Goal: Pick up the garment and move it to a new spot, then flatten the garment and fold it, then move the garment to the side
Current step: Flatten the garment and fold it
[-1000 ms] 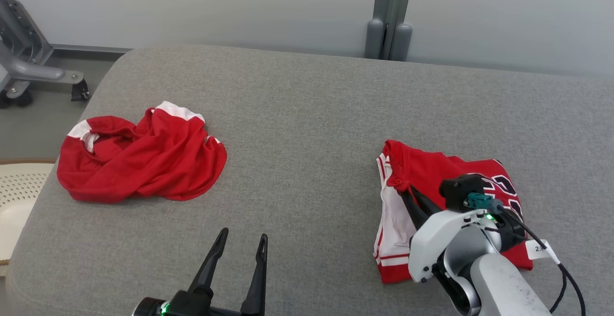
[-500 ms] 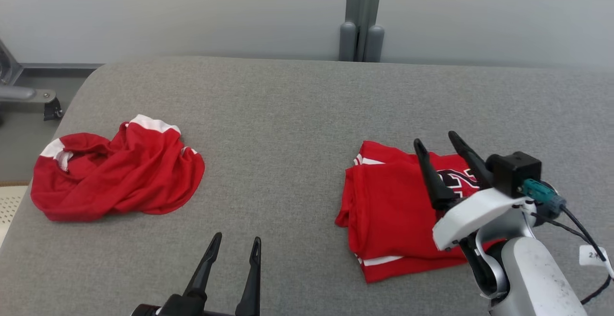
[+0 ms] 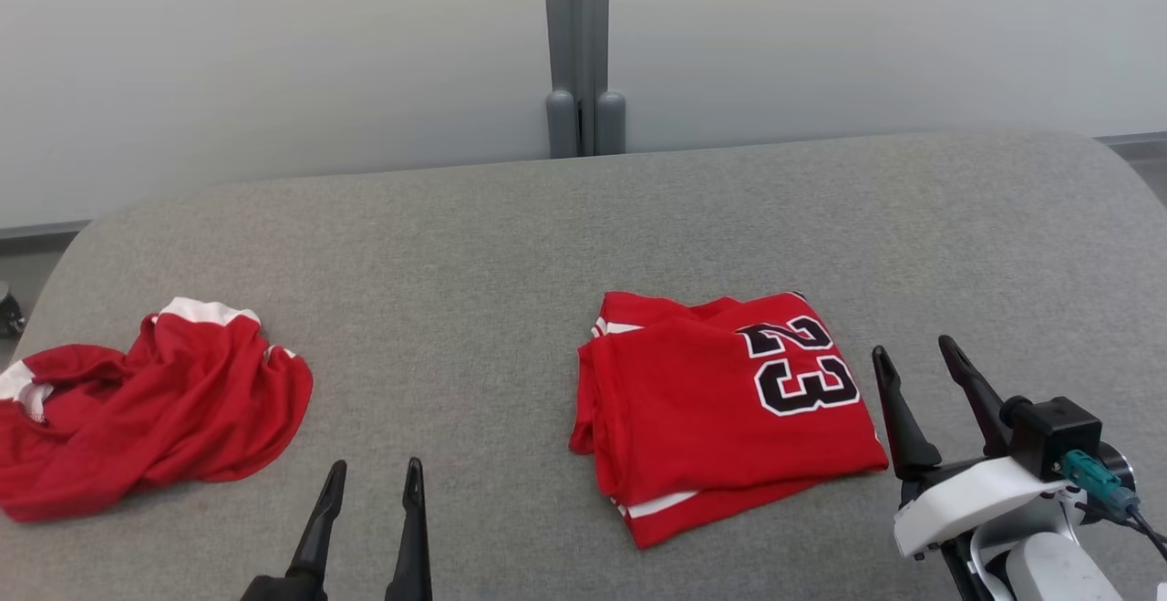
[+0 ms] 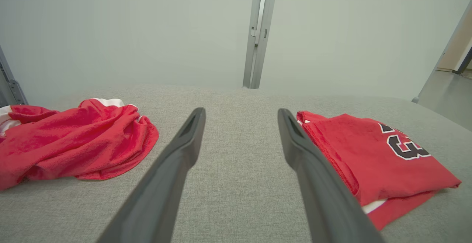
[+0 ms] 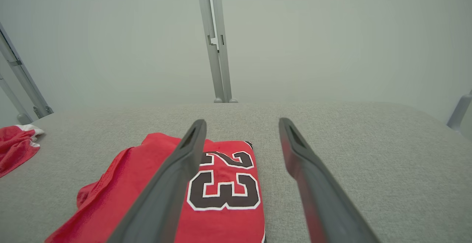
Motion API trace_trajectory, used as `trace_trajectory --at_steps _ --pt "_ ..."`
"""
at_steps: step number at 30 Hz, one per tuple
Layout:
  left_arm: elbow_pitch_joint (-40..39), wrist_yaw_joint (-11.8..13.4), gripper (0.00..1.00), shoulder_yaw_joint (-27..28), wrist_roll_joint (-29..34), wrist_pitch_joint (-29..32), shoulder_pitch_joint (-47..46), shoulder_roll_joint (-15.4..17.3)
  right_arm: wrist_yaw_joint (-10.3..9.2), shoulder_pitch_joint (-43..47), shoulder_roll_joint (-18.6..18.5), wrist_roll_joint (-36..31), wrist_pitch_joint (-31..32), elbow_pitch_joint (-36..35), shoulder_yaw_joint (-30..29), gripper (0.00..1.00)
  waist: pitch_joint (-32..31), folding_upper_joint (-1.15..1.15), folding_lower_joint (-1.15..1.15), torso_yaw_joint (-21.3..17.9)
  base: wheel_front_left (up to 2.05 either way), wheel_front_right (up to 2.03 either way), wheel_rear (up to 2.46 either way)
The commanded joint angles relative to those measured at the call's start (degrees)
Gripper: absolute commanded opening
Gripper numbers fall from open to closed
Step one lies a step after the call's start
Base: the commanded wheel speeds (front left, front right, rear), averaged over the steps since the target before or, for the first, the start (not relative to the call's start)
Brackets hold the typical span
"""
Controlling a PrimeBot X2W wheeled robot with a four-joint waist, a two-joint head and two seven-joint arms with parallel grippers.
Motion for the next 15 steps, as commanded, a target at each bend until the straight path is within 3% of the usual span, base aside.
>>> trace_trajectory --at_steps 1,15 --pt "-0.1 0.2 1.0 0.7 -0.3 -0.2 1.2 0.0 -0.06 0.8 -0.7 0.3 -0.5 0.1 0.8 1.0 -2.2 0.0 0.0 -2.6 0.0 0.0 0.0" --pt "-1.3 0.5 1.0 3.2 -0.3 -0.2 4.0 0.0 -0.06 7.5 -1.2 -0.6 -0.6 -8.6 0.1 1.0 -4.4 0.0 0.0 -4.9 0.0 0.0 0.0"
